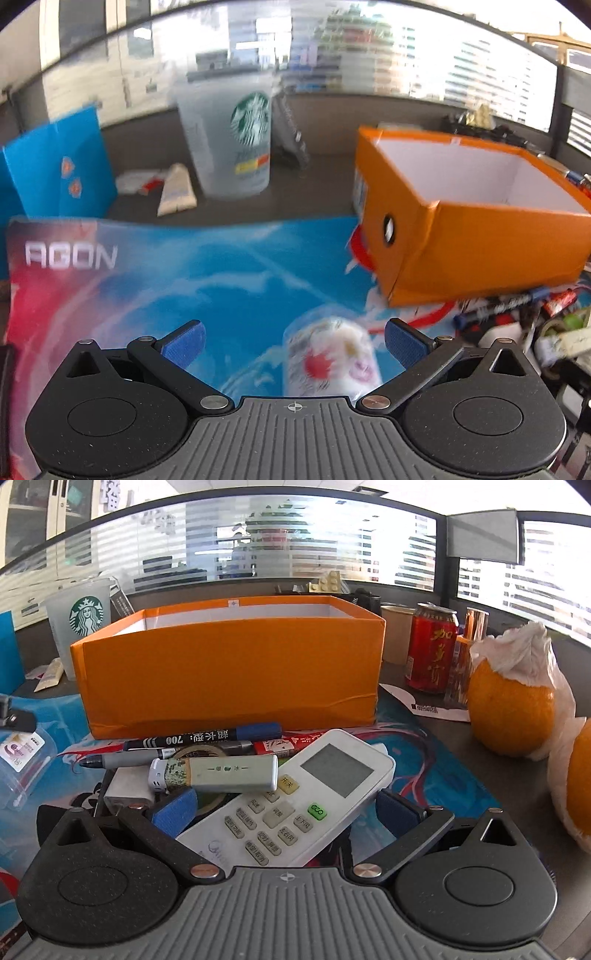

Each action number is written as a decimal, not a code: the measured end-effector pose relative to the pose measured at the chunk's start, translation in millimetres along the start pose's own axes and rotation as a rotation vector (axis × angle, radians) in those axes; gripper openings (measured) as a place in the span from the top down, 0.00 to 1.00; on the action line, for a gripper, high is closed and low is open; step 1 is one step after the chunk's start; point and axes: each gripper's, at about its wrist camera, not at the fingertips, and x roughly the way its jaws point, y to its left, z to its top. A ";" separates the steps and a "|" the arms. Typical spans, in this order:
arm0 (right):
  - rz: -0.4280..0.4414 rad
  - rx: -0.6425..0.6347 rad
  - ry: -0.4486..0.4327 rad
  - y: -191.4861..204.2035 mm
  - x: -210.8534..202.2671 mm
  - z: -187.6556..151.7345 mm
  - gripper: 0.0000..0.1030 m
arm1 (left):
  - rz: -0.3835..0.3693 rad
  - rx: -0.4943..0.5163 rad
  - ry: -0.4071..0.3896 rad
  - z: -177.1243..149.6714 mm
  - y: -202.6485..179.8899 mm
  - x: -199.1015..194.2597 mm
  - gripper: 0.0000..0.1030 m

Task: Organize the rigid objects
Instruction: 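Grasp the clear plastic cup with the left gripper while the right gripper grasps the white remote, then lift the cup with the left gripper while the right gripper carries the remote toward the box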

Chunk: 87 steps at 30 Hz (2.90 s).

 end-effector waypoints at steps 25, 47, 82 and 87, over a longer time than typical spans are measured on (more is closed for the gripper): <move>0.232 -0.045 0.001 -25.3 4.4 6.6 0.51 | -0.200 0.006 0.024 -24.9 3.0 15.7 0.43; 0.183 -0.345 -0.149 4.0 -26.5 30.8 0.84 | -0.264 -0.042 -0.108 23.1 11.7 -29.3 0.42; 0.331 -0.447 0.096 -20.2 2.0 43.9 0.37 | -0.344 -0.062 -0.118 62.0 2.8 -31.5 0.42; 0.346 -0.519 0.153 -24.6 23.1 31.0 0.37 | -0.342 -0.070 -0.104 60.1 0.8 -29.8 0.42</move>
